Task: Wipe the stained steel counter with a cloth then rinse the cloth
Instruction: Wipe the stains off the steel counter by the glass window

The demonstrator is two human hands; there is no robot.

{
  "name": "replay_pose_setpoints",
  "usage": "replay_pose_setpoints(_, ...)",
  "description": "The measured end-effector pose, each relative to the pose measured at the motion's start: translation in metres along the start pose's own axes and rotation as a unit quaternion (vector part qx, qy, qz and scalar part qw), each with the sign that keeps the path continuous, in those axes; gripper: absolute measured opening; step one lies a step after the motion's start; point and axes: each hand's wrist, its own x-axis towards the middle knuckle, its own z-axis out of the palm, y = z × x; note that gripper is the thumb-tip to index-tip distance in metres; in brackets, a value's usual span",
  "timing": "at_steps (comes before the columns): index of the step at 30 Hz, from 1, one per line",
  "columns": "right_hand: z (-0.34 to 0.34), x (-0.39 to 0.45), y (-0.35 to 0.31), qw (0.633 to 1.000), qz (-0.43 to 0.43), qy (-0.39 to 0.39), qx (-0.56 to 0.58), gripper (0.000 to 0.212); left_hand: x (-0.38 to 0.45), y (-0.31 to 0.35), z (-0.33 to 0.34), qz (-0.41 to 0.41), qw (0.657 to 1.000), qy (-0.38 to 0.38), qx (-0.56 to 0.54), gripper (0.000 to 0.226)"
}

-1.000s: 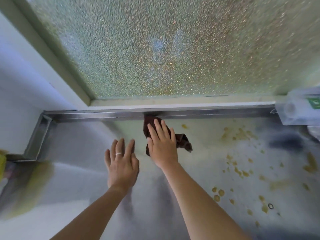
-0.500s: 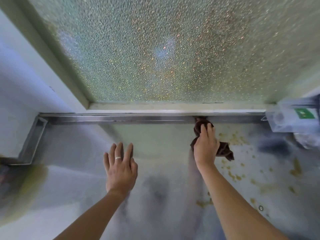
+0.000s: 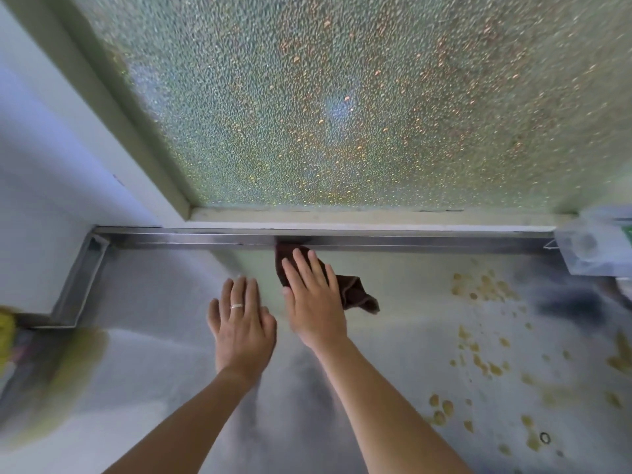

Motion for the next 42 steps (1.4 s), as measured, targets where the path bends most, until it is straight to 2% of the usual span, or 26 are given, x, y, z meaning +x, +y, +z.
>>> replay_pose_setpoints(8, -0.024, -0.011, 0.087, 0.994, 0.105, 0.018, -0.031, 0.049, 0.0, 0.001, -0.002, 0.006, 1.0, 0.002, 0.008, 0.056)
replay_pose_setpoints(12, -0.046, -0.023, 0.137, 0.966, 0.251, 0.045, -0.041, 0.047, 0.0, 0.001, -0.002, 0.004, 1.0, -0.002, 0.01, 0.055)
replay_pose_setpoints(14, -0.051, -0.02, 0.137, 0.946, 0.32, 0.048, -0.029, 0.048, 0.003, -0.001, -0.002, 0.003, 1.0, 0.001, 0.007, 0.055)
replay_pose_setpoints(16, -0.048, -0.012, 0.116, 0.939, 0.341, 0.05, -0.007, 0.05, 0.004, -0.001, -0.003, 0.003, 1.0, -0.001, -0.002, 0.055)
replay_pose_setpoints(18, -0.034, -0.008, 0.077, 0.957, 0.288, 0.047, -0.001, 0.052, 0.003, -0.002, -0.003, 0.003, 1.0, 0.002, -0.015, 0.055)
replay_pose_setpoints(21, -0.006, -0.002, 0.006, 0.993, 0.118, 0.017, 0.002, 0.052, 0.012, -0.011, -0.01, 0.009, 0.999, 0.014, -0.043, 0.049)
replay_pose_setpoints(25, 0.015, 0.037, -0.055, 0.998, -0.061, -0.018, 0.026, 0.05, 0.03, -0.038, -0.014, 0.072, 0.997, 0.026, -0.028, 0.034)
replay_pose_setpoints(29, 0.016, 0.058, -0.057, 0.991, -0.131, 0.005, 0.027, 0.044, 0.032, -0.041, -0.008, -0.015, 0.998, 0.051, -0.028, 0.043)
replay_pose_setpoints(31, 0.011, 0.054, -0.044, 0.989, -0.144, 0.007, 0.016, 0.043, 0.031, -0.039, -0.01, -0.007, 0.999, 0.048, -0.011, 0.048)
replay_pose_setpoints(33, 0.003, 0.046, -0.024, 0.995, -0.1, 0.017, -0.004, 0.044, 0.032, -0.038, -0.013, 0.008, 0.999, 0.045, -0.006, 0.049)
replay_pose_setpoints(36, -0.008, 0.026, 0.021, 0.998, 0.024, 0.01, -0.059, 0.05, 0.032, -0.039, -0.015, 0.018, 0.999, 0.03, -0.003, 0.051)
replay_pose_setpoints(40, -0.029, 0.007, 0.057, 0.979, 0.184, 0.043, -0.081, 0.046, 0.027, -0.034, -0.017, 0.12, 0.992, 0.023, 0.025, 0.058)
replay_pose_setpoints(42, -0.023, 0.007, 0.05, 0.965, 0.245, 0.069, -0.057, 0.04, 0.028, -0.034, -0.017, 0.111, 0.994, 0.01, 0.017, 0.055)
